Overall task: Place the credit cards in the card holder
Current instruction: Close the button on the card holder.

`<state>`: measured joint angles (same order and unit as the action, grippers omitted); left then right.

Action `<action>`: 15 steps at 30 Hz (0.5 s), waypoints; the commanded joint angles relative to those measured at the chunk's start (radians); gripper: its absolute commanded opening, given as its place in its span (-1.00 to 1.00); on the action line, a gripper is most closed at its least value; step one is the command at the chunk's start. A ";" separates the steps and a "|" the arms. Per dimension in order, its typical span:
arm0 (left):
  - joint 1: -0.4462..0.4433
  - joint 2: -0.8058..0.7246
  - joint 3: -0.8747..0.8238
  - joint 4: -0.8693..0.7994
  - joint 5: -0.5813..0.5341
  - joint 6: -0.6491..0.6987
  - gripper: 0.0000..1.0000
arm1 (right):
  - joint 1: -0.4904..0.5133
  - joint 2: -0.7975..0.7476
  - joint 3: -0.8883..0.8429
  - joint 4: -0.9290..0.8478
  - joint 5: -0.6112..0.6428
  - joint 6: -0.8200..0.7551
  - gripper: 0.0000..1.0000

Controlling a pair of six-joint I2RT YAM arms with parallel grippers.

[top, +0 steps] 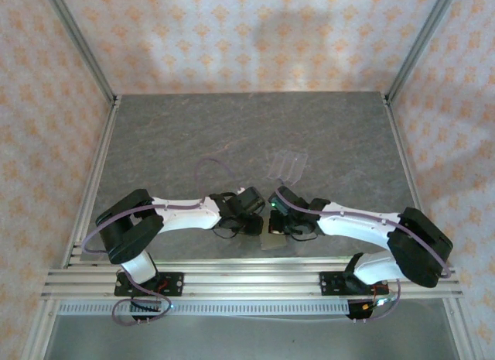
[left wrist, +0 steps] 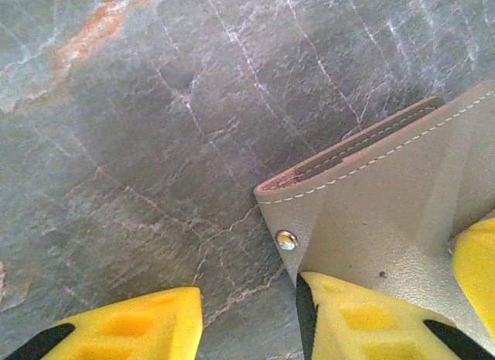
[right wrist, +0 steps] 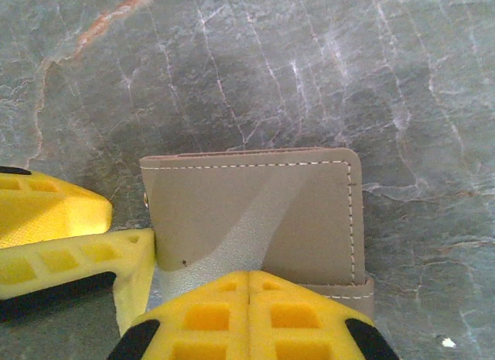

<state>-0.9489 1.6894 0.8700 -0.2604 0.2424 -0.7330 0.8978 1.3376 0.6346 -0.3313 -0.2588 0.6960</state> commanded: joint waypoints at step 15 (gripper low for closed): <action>-0.054 0.121 -0.007 0.175 0.114 -0.023 -0.21 | -0.054 -0.097 -0.050 0.025 -0.121 0.037 -1.00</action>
<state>-0.9493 1.6962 0.8780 -0.2695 0.2382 -0.7357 0.8558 1.2556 0.6117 -0.3347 -0.3294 0.7109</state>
